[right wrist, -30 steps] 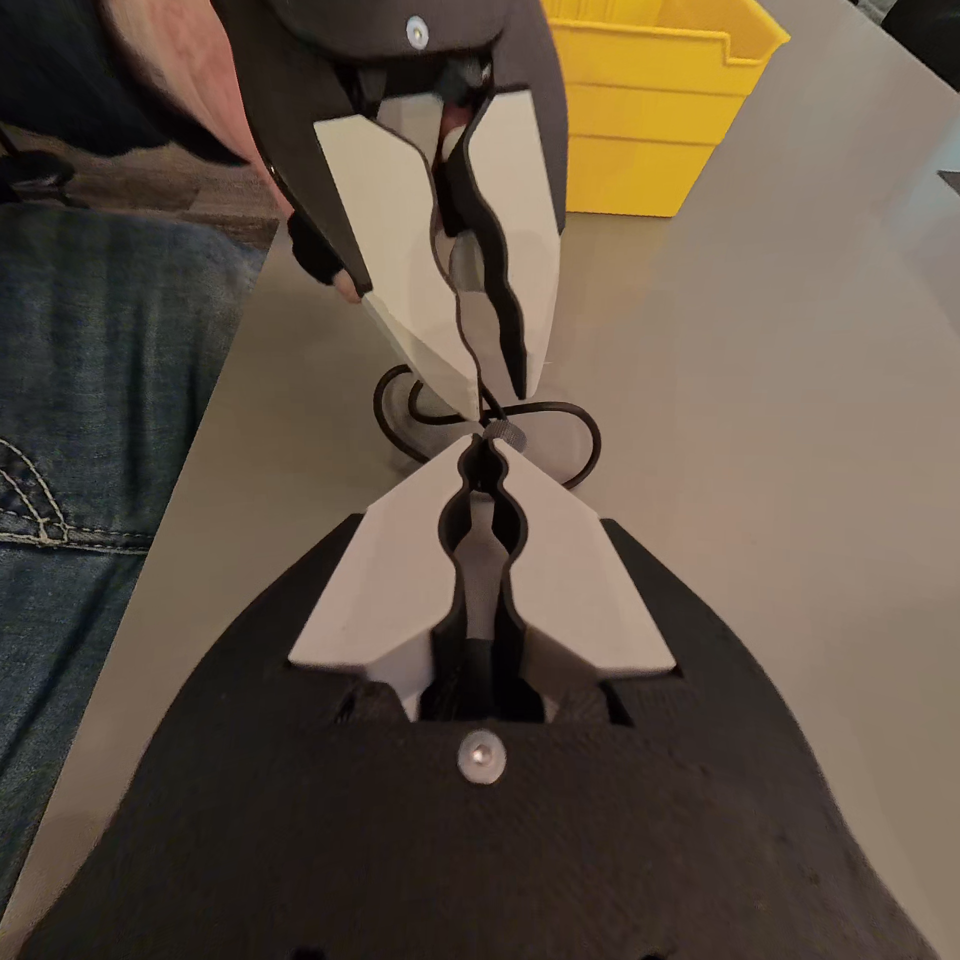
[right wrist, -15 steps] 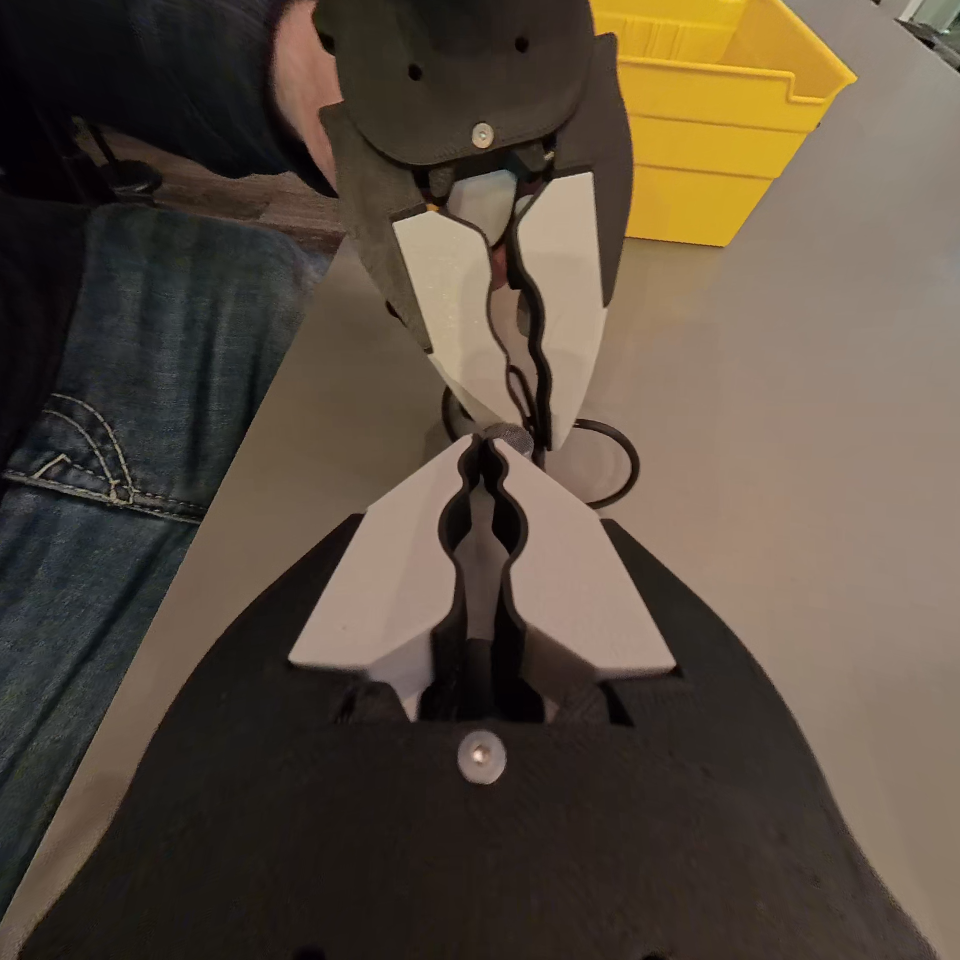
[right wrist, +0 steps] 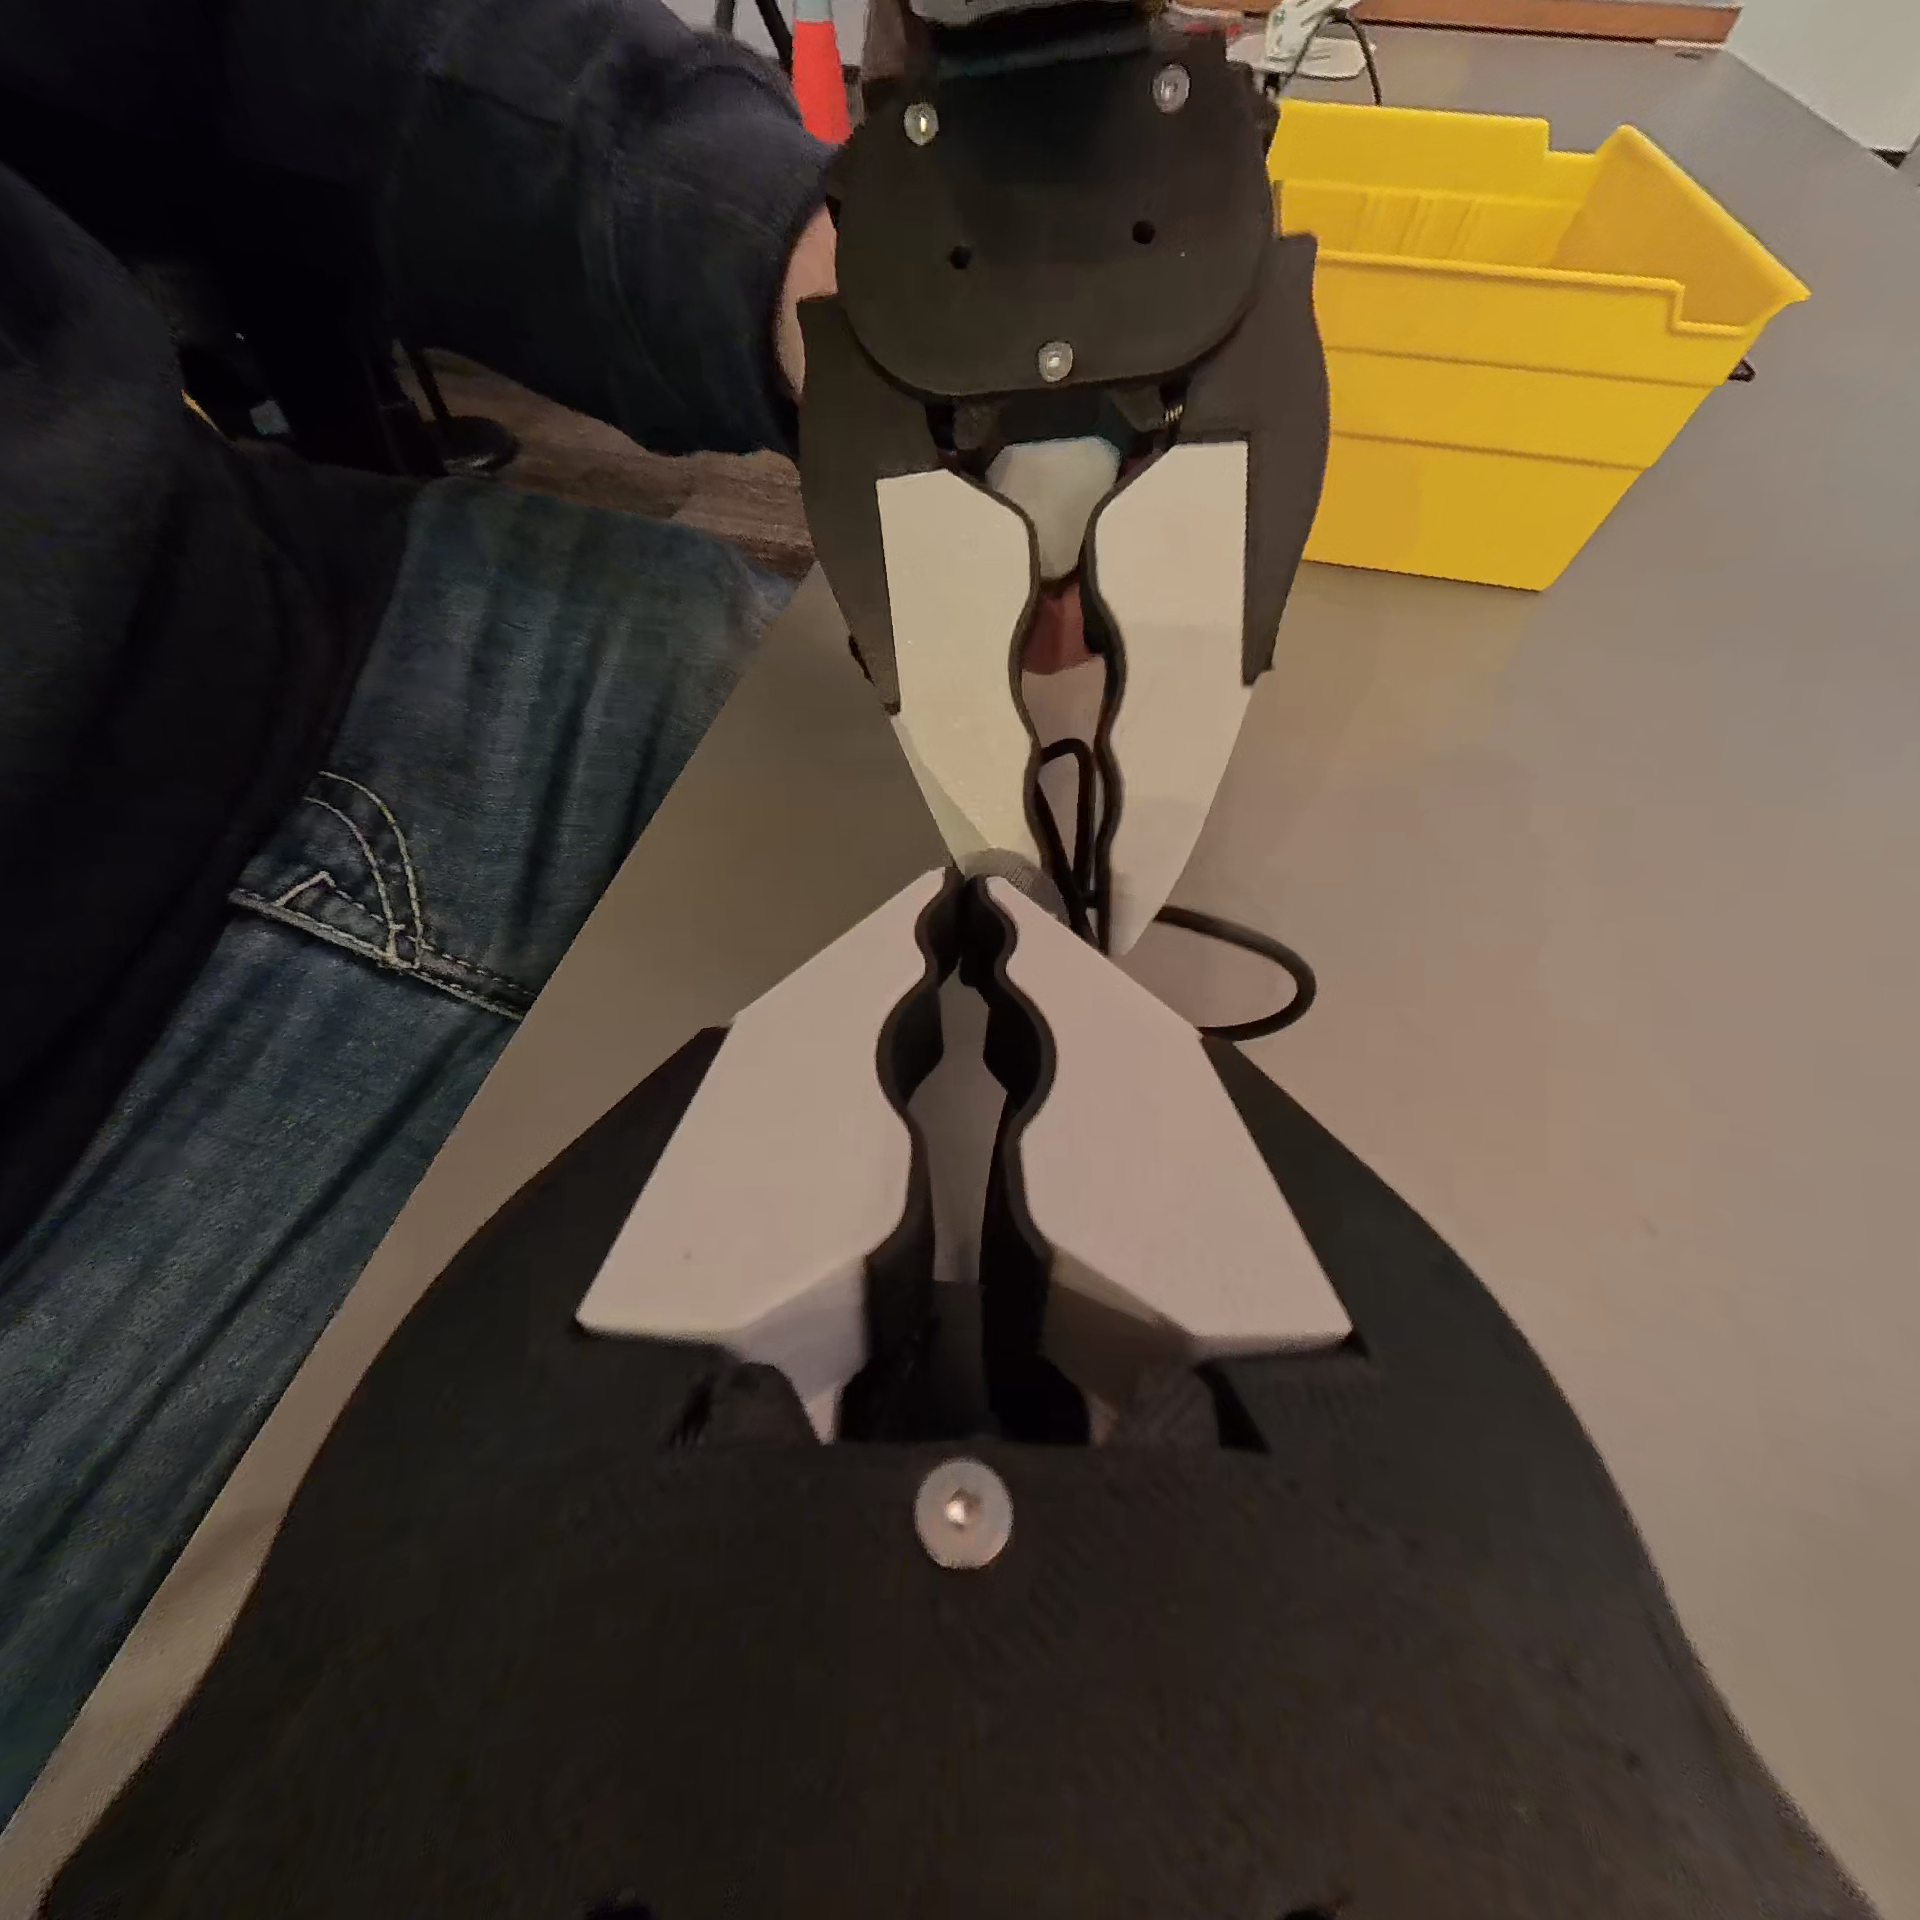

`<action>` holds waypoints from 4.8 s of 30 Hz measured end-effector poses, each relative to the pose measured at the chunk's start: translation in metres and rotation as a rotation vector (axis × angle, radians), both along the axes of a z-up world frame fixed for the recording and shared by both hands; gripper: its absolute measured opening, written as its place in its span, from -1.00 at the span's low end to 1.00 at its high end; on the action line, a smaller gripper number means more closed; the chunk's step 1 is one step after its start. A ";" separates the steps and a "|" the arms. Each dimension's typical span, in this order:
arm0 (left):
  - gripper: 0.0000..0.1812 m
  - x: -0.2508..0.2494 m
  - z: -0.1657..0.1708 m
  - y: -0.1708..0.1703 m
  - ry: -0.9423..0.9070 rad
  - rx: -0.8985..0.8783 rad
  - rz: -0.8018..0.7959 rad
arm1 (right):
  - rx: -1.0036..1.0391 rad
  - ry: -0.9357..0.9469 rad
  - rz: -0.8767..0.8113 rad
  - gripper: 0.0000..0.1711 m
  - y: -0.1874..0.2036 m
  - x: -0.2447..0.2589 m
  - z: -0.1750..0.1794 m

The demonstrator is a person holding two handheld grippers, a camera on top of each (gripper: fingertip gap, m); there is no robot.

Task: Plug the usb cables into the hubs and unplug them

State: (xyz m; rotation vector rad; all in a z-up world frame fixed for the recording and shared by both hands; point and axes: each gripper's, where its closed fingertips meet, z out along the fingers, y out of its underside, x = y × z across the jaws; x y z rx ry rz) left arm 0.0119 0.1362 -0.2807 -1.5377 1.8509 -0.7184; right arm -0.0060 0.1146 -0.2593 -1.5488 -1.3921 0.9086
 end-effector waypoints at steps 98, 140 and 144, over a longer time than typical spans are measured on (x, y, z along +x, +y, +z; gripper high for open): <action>-0.97 0.015 -0.005 0.032 -0.030 0.017 0.407 | 0.247 -0.201 -0.117 -1.00 -0.001 0.006 -0.009; -0.70 0.001 0.000 0.016 0.030 -0.044 0.276 | 0.079 -0.087 -0.109 -1.00 0.015 0.028 -0.001; -0.27 -0.014 -0.005 0.009 0.149 -0.059 0.275 | 0.046 -0.055 -0.115 -1.00 0.016 0.032 0.002</action>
